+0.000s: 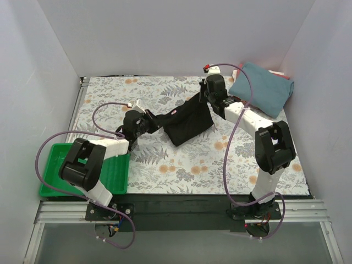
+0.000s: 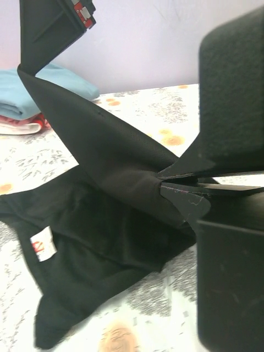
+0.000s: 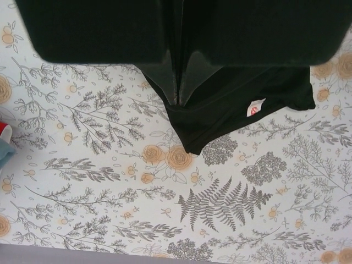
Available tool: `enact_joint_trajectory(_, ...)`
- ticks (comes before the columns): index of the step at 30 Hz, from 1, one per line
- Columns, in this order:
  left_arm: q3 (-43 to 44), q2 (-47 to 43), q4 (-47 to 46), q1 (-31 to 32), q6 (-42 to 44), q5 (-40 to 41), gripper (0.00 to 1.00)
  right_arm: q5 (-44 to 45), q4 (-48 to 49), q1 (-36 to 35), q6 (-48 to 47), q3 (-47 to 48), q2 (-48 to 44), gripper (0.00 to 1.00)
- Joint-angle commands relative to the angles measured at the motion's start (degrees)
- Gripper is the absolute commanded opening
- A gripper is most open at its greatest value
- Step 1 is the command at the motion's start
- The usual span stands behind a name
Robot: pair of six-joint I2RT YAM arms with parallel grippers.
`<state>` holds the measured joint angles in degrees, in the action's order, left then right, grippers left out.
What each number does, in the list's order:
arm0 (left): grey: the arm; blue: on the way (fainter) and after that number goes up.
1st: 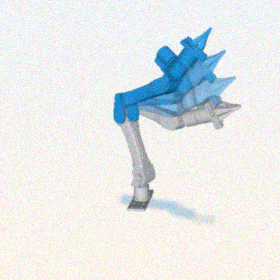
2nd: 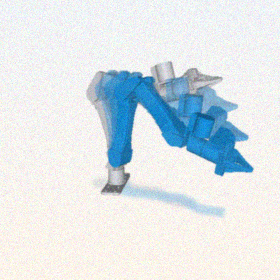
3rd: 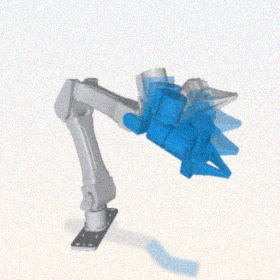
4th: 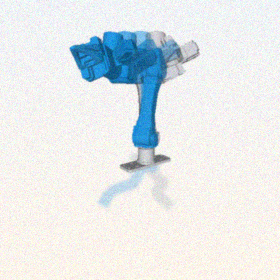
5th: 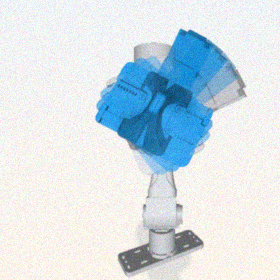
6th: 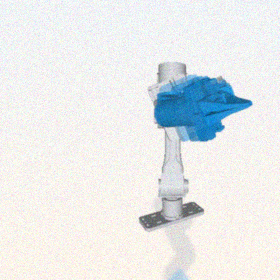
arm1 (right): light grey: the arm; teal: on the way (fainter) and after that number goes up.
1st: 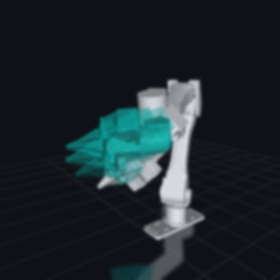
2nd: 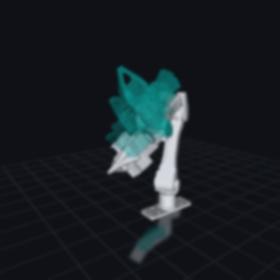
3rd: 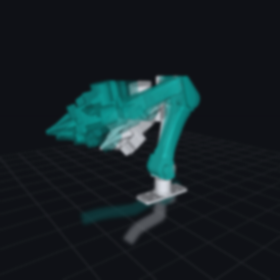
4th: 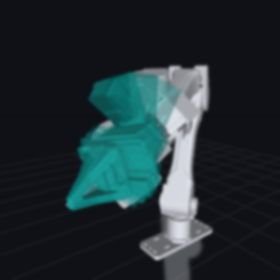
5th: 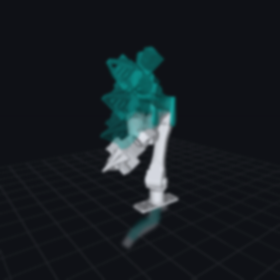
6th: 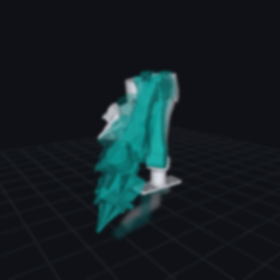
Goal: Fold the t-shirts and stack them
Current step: Fold the tshirt
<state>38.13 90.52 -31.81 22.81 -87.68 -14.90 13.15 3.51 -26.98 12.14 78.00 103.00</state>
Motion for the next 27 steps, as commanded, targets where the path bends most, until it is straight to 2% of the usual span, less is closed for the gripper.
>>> enact_joint_trajectory(1,4.14,2.37,-3.17,-2.5,-0.47,-3.3,0.0,-0.14,3.43,0.97,-0.98,6.19,2.2,0.01)
enact_joint_trajectory(22,10.83,16.79,-7.13,-10.94,-3.9,-8.75,0.0,-3.74,3.35,2.02,-0.36,19.37,16.79,0.01)
enact_joint_trajectory(23,11.0,16.97,-6.69,-11.38,-4.08,-7.18,0.06,-4.09,3.09,2.02,-0.45,20.08,17.93,0.01)
enact_joint_trajectory(24,11.26,16.97,-6.25,-11.82,-4.08,-5.77,0.22,-5.05,2.91,2.02,-0.28,20.79,18.55,0.2)
enact_joint_trajectory(25,11.53,16.45,-4.33,-12.43,-4.08,-4.45,0.41,-5.67,2.65,2.2,-0.45,21.4,18.9,0.3)
enact_joint_trajectory(26,12.14,15.83,-2.83,-12.61,-2.86,-3.22,0.56,-6.29,2.21,2.46,-0.37,22.54,19.16,0.38)
enact_joint_trajectory(27,13.45,15.22,-1.16,-12.61,-1.89,0.53,0.85,-7.77,1.94,2.63,-0.36,22.64,18.99,0.49)
